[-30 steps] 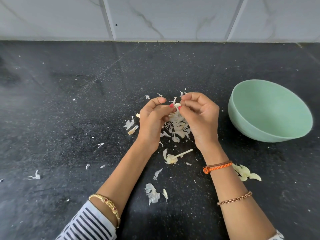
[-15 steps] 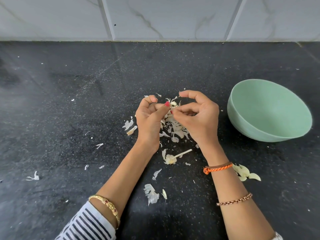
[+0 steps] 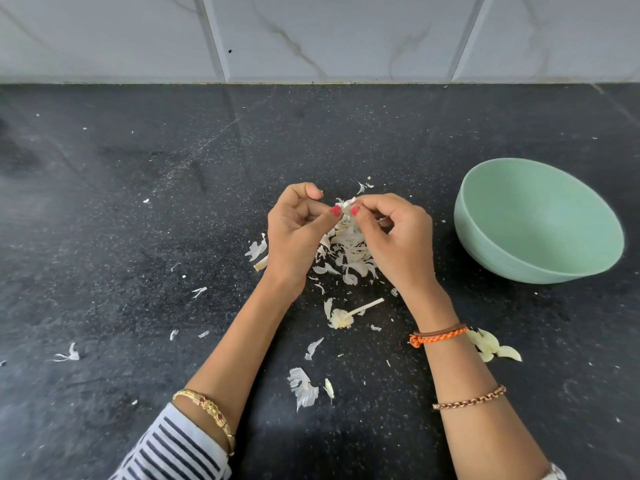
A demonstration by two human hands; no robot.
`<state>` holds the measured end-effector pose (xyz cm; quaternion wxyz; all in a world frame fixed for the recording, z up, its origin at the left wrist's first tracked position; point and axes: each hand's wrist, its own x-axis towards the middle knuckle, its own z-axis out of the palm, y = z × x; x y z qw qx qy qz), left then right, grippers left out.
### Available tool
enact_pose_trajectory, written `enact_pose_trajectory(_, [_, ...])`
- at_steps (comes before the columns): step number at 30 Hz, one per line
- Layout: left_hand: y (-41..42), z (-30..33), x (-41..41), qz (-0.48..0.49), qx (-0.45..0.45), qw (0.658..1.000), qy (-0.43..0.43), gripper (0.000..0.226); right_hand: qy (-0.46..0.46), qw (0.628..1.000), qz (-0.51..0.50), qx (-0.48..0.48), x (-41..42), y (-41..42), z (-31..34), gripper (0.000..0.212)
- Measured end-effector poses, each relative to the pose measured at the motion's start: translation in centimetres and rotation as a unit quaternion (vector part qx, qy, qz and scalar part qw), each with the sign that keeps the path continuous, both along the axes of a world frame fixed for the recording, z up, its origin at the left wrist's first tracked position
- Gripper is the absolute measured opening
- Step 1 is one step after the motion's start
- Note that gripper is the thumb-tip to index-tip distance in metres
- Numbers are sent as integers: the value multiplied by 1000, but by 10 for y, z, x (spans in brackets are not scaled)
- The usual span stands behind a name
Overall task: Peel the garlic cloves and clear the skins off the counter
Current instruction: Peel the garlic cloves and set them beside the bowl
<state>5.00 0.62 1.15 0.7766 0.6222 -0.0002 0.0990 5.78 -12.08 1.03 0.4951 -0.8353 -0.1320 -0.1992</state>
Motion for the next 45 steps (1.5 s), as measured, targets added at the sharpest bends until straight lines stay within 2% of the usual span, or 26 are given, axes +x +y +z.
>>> enact_pose_trajectory(2, [0, 1, -1, -15, -9, 1000, 0, 28, 35, 999, 10, 19, -1, 1, 2, 12])
enact_pose_trajectory(6, [0, 3, -1, -32, -85, 996, 26, 29, 185, 967, 27, 172, -5, 1, 14, 24])
enact_pose_trajectory(8, [4, 4, 1, -1, -97, 994, 52, 29, 198, 960, 9, 197, -5, -1, 17, 19])
enact_pose_trajectory(12, [6, 5, 2, 62, -16, 995, 72, 18, 198, 956, -14, 215, -6, 1, 18, 9])
enact_pose_trajectory(13, [4, 4, 1, 72, 12, 995, 72, 21, 200, 955, -17, 219, -7, 2, 17, 8])
enact_pose_trajectory(15, [1, 1, 1, 78, 65, 993, 58, 29, 209, 949, -19, 237, -7, 3, 17, 7])
enact_pose_trajectory(19, [0, -7, 2, 66, 140, 987, 37, 24, 215, 939, -9, 267, -8, 3, 19, 11])
enact_pose_trajectory(23, [2, -8, 0, 70, 182, 981, 25, 20, 179, 951, -22, 251, -9, 4, 17, 24])
enact_pose_trajectory(28, [-3, -4, -4, 85, 244, 966, -35, 12, 119, 968, -49, 217, -7, 3, 12, 12])
enact_pose_trajectory(31, [-4, -8, -4, 81, 268, 959, -41, 13, 102, 968, -55, 221, -7, 4, 12, 9])
enact_pose_trajectory(33, [-5, -11, -3, 75, 280, 956, -37, 13, 66, 979, -66, 181, -8, 6, 13, 10])
enact_pose_trajectory(36, [-7, -15, -2, 92, 304, 948, -34, 22, -29, 995, -83, 42, -8, 2, 14, 13])
enact_pose_trajectory(38, [-9, -15, -3, 102, 311, 944, -33, 26, -78, 991, -104, -34, -7, -3, 14, 19])
enact_pose_trajectory(45, [-19, -10, -14, 99, 372, 920, -75, 36, -80, 989, -121, -32, -44, -18, 16, 39])
